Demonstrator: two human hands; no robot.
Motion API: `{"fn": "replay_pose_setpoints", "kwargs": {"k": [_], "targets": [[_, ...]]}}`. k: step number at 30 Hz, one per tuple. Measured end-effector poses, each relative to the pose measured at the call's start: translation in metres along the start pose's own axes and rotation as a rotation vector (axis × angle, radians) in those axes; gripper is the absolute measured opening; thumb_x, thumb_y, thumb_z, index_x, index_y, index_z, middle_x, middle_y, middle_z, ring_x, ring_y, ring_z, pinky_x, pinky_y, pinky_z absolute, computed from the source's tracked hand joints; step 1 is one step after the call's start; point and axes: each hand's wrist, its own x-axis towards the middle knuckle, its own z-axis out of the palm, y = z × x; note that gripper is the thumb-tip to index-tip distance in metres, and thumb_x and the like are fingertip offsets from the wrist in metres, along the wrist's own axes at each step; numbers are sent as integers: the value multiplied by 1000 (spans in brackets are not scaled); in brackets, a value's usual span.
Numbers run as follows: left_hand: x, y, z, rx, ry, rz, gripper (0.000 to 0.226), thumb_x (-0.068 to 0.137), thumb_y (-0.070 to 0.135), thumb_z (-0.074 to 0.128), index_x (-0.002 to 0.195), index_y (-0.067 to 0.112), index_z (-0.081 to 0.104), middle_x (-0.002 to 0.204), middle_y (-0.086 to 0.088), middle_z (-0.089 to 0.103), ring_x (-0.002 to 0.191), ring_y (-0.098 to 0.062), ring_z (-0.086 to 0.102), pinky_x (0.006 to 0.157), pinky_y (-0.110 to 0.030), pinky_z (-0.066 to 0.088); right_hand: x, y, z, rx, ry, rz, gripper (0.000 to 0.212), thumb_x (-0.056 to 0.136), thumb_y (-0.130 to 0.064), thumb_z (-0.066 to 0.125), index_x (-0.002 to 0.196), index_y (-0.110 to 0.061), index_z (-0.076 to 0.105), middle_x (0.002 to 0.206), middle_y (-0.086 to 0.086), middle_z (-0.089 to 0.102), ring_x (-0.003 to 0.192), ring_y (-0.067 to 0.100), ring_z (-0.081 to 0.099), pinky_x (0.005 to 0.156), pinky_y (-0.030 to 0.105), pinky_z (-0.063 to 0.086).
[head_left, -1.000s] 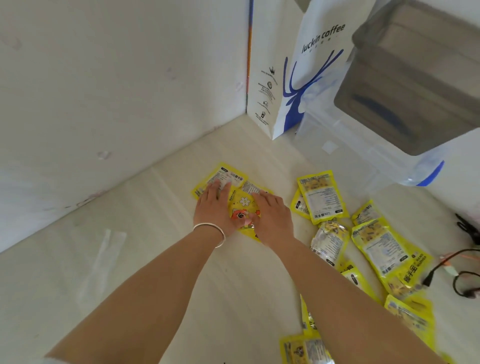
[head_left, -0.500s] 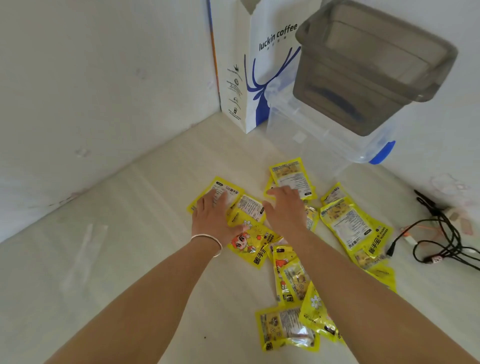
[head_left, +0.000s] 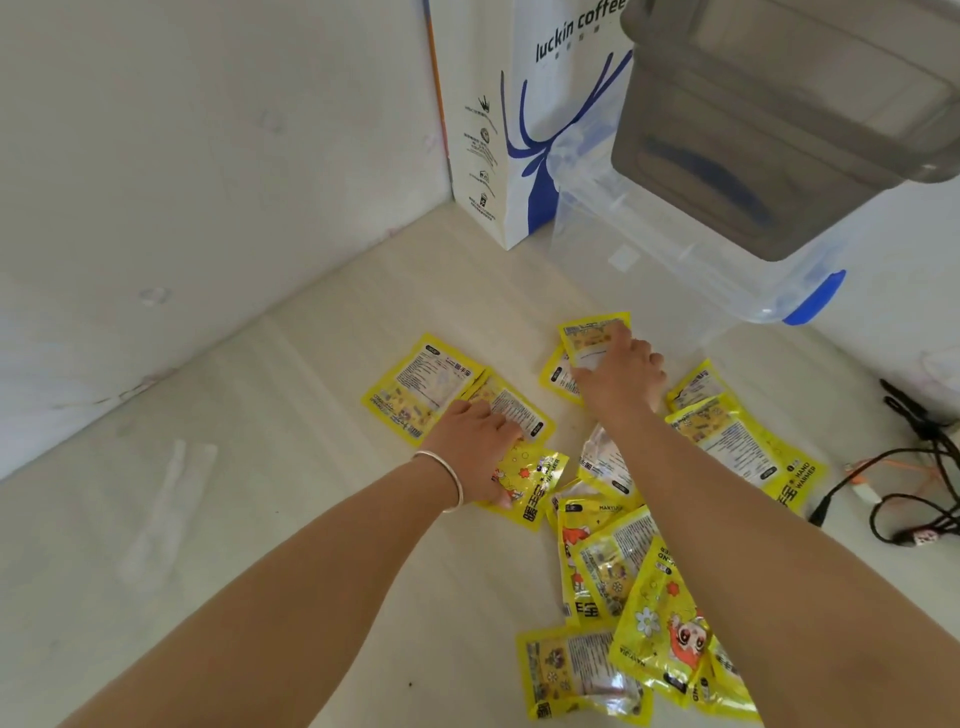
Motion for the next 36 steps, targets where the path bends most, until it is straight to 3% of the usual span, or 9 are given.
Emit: {"fn": "replay_pose_setpoints", "kwargs": {"k": [6, 11, 15, 17, 21, 24, 26, 31, 36], "targets": [[-8, -4, 0, -110, 15, -65, 57, 81, 59, 54, 123, 21, 59, 129, 1, 51, 128, -22, 37, 105, -38, 27, -4, 2, -8, 181, 43, 40, 87, 79, -22, 72, 148, -14, 20, 139, 15, 43, 127, 34, 43, 103, 42, 36], [-15, -25, -5, -660, 334, -398, 61, 67, 59, 53, 105, 14, 70, 122, -1, 55, 122, -23, 42, 100, -31, 36, -10, -5, -22, 326, -64, 43, 44, 81, -34, 71, 114, -7, 62, 115, 14, 65, 107, 32, 60, 82, 36, 48], [-12, -52, -3, -795, 399, -649, 46, 82, 50, 57, 109, 16, 70, 136, -2, 44, 128, -25, 34, 109, -32, 32, -29, -22, -24, 608, -324, -21, 22, 82, -32, 71, 98, -17, 67, 96, 9, 66, 73, 19, 59, 57, 24, 46], [-11, -61, 0, -777, 377, -714, 39, 87, 41, 57, 113, 14, 68, 143, -5, 35, 133, -28, 29, 112, -32, 25, -42, -28, -17, 595, -455, -51, 18, 83, -30, 70, 95, -18, 64, 93, 4, 62, 73, 16, 56, 50, 21, 44], [-11, -62, 2, -733, 328, -752, 40, 87, 38, 59, 106, 3, 64, 148, -11, 25, 134, -34, 27, 112, -34, 25, -61, -37, 14, 516, -472, -78, 27, 85, -31, 68, 104, -12, 63, 102, 5, 60, 90, 21, 59, 61, 24, 49], [-13, -63, 2, -660, 284, -737, 42, 85, 39, 62, 108, 4, 62, 146, -12, 27, 131, -36, 34, 108, -37, 32, -66, -38, 32, 167, -206, -185, 53, 84, -44, 64, 122, -9, 55, 129, 7, 43, 122, 27, 42, 97, 37, 41], [-14, -64, 0, -722, 273, -732, 43, 83, 38, 64, 113, 6, 61, 143, -12, 31, 124, -35, 45, 105, -37, 37, -68, -38, 33, 118, -126, -222, 60, 83, -47, 63, 129, -11, 50, 137, 7, 33, 128, 29, 32, 103, 40, 36], [-18, -59, -10, -764, 119, -723, 65, 86, 41, 60, 143, 20, 38, 136, -14, 52, 126, -32, 49, 100, -34, 41, -79, -49, 38, 317, -177, -157, 50, 86, -34, 63, 128, -15, 45, 134, 10, 35, 115, 33, 50, 84, 33, 42], [-43, -44, -18, -851, 104, -745, 66, 86, 36, 63, 144, 20, 37, 141, -9, 50, 129, -29, 47, 104, -34, 39, -88, -52, 32, 592, -333, -27, 29, 83, -28, 65, 101, -18, 46, 97, 5, 58, 88, 27, 59, 70, 30, 44]]}}
